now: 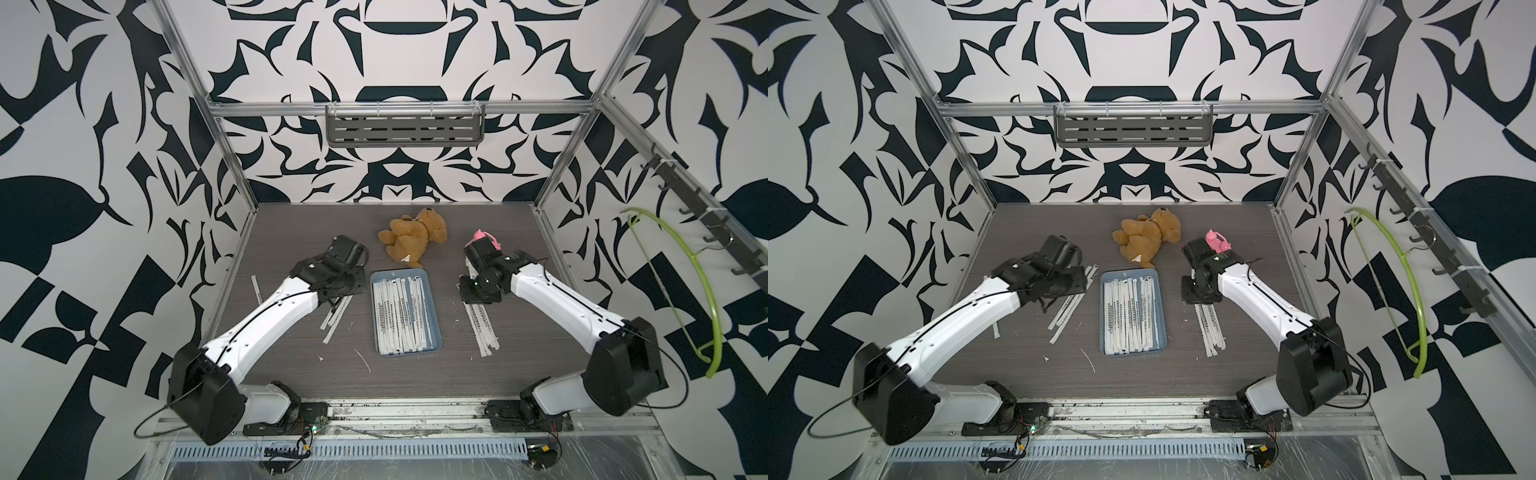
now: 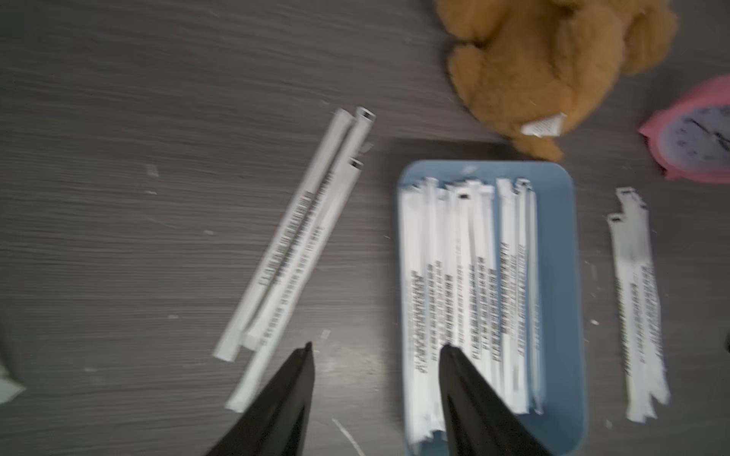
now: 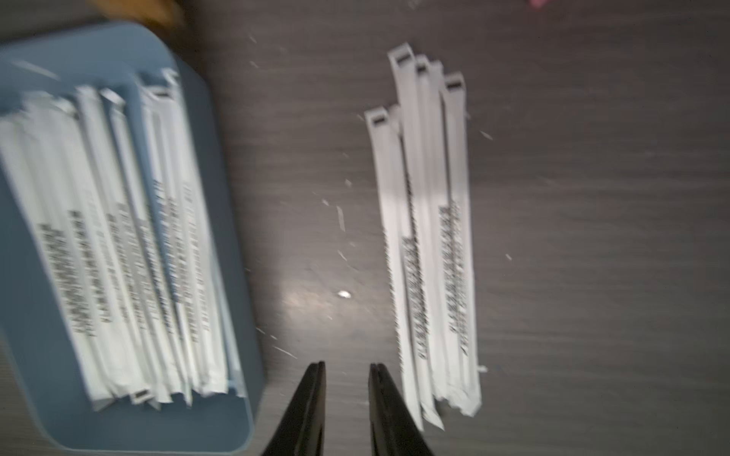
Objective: Put the straws into the storage box
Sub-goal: Pick up the straw from the center of the board.
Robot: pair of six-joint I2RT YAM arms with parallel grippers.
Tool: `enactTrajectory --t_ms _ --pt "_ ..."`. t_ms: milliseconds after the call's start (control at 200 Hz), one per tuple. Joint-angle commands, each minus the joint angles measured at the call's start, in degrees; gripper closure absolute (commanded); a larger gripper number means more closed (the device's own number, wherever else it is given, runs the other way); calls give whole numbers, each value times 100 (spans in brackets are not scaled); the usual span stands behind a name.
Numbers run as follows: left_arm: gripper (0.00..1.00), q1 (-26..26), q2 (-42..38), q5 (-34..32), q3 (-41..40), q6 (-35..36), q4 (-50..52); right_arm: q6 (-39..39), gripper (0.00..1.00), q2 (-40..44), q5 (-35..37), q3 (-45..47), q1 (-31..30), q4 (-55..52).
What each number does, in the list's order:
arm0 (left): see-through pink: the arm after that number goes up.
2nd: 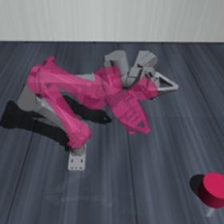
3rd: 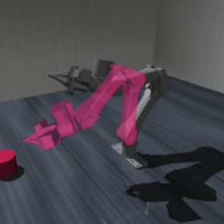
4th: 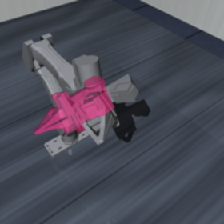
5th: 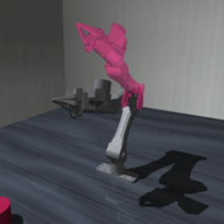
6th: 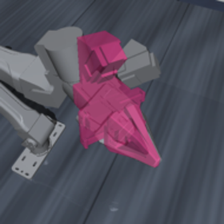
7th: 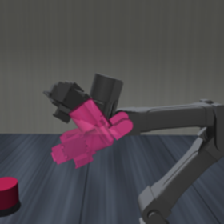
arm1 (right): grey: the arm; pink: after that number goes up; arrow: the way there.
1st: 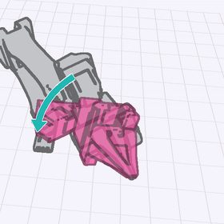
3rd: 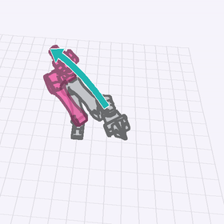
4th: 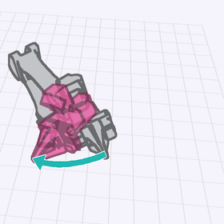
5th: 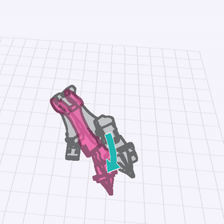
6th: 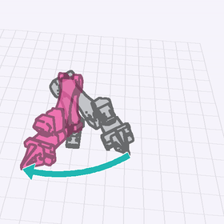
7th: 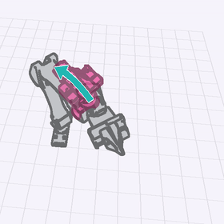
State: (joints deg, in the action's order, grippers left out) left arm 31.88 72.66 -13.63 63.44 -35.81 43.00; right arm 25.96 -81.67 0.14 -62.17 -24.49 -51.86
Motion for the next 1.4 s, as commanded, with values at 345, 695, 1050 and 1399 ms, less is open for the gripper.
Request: enactTrajectory --t_ms 345,695,1050,1399 --pt "10 260 -701 7 -1383 -934 -1711 -2 75 -822 666 441 -545 -194" --pt "7 613 -507 -386 -1152 -779 -1655 -119 75 -1393 736 426 -546 212" --pt "8 616 -500 -248 -1230 -831 -1774 -227 78 -1618 675 559 -414 506" --pt "9 643 -300 -124 -1177 -824 -1788 -398 77 -1144 382 504 -22 277"
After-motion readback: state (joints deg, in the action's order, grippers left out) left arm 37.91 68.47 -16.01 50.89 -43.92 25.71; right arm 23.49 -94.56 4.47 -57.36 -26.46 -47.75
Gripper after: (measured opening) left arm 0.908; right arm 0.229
